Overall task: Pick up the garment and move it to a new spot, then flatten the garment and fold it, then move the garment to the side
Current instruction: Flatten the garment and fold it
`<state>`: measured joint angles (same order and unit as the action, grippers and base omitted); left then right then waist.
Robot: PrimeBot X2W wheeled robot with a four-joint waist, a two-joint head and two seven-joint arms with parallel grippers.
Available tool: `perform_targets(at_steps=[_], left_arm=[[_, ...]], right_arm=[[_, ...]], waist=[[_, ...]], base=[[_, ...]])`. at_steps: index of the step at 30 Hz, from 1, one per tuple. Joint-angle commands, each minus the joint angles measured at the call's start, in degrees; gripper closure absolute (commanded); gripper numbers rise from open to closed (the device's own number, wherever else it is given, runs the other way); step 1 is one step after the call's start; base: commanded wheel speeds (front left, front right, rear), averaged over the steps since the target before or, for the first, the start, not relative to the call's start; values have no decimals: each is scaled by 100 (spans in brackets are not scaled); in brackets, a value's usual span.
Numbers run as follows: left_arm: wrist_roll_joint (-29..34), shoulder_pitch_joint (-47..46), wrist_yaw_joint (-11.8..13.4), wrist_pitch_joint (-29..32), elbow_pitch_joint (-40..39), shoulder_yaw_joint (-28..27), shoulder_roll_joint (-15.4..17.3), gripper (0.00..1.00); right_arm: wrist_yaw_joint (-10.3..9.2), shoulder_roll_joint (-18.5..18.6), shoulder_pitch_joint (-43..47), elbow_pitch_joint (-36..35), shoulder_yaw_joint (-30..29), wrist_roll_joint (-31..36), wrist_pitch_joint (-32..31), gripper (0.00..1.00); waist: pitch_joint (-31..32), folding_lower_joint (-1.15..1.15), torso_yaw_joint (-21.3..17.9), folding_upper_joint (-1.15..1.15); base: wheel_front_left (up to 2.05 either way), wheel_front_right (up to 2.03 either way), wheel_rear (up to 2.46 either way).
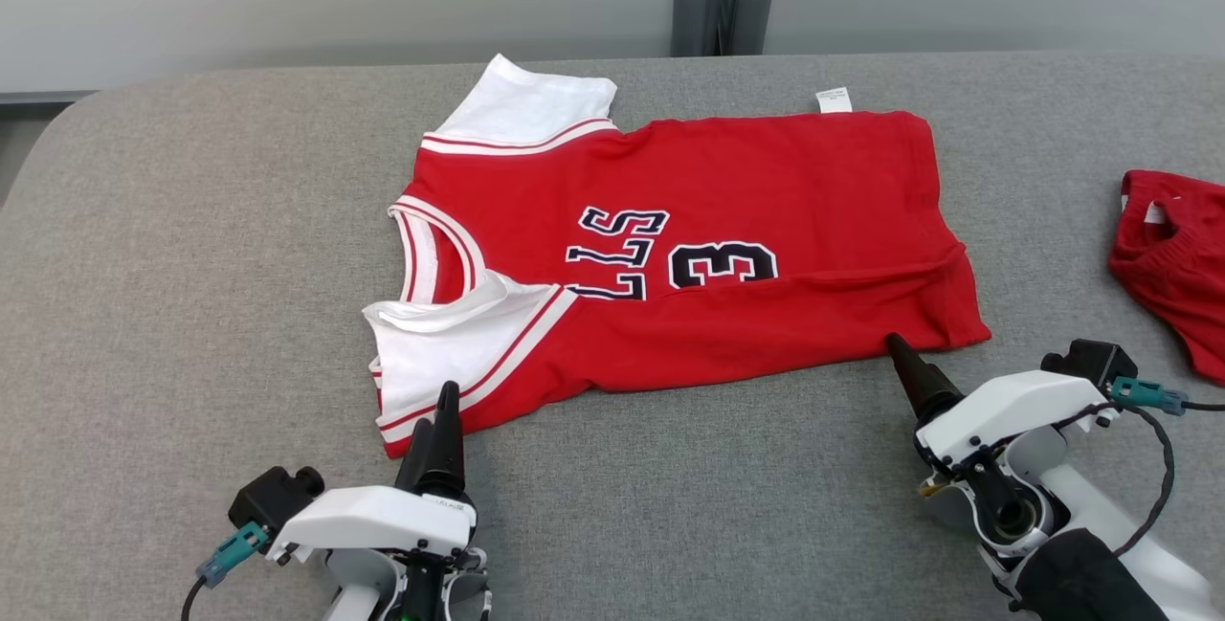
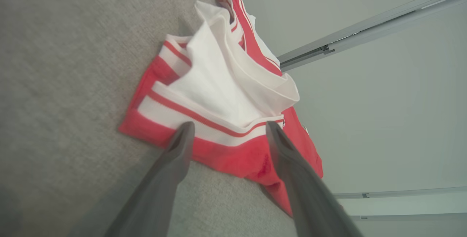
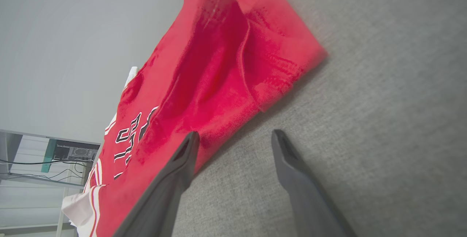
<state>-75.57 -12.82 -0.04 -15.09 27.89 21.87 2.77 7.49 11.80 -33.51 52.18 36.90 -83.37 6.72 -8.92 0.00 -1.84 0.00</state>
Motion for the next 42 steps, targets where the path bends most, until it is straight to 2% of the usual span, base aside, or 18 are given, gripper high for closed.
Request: perform_targets(at_steps=[1,6,15,21,22,23,24,25,27,42], left_arm=[[-115,-143,-68,-5,62,64,28,0],[-343,-261,-88,-4,259,257,29,0],[-1190,-523,-114,15,660,710,-8,0],[-1391,-672,-173,23,874,894,-21,0],[-1397,-699,-183,23,905,873,-19,4],[-1379,-727,-207,23,939,831,-11,34],[-1360,-752,-227,22,968,780,-1,71],[-1338,-778,-241,20,992,732,6,100],[-1267,-832,-268,19,1038,635,23,100],[-780,-782,-281,-3,1029,-81,90,100]], right_arm=[[1,-12,26,-52,16,-74,-104,0],[1,-54,-13,-137,-6,-157,-154,0],[1,-64,-28,-220,-181,-429,-225,0],[0,-41,-10,-198,-318,-571,-223,0],[0,-25,-13,-185,-340,-587,-221,10],[0,-8,-23,-162,-358,-594,-204,44],[0,6,-28,-139,-372,-597,-183,58],[0,16,-30,-121,-383,-601,-175,72],[-1,47,-52,-59,-402,-591,-143,99],[-2,286,-314,450,-570,-557,60,100]], waist=[[-40,0,6,0],[-104,0,4,0],[-235,0,8,0],[-285,0,22,0],[-292,0,24,0],[-303,0,24,0],[-313,0,26,0],[-323,0,28,0],[-342,0,31,0],[-387,0,67,0]], base=[[0,0,0],[0,0,0],[0,0,0],[0,0,0],[0,0,0],[0,0,0],[0,0,0],[0,0,0],[0,0,0],[0,0,0]])
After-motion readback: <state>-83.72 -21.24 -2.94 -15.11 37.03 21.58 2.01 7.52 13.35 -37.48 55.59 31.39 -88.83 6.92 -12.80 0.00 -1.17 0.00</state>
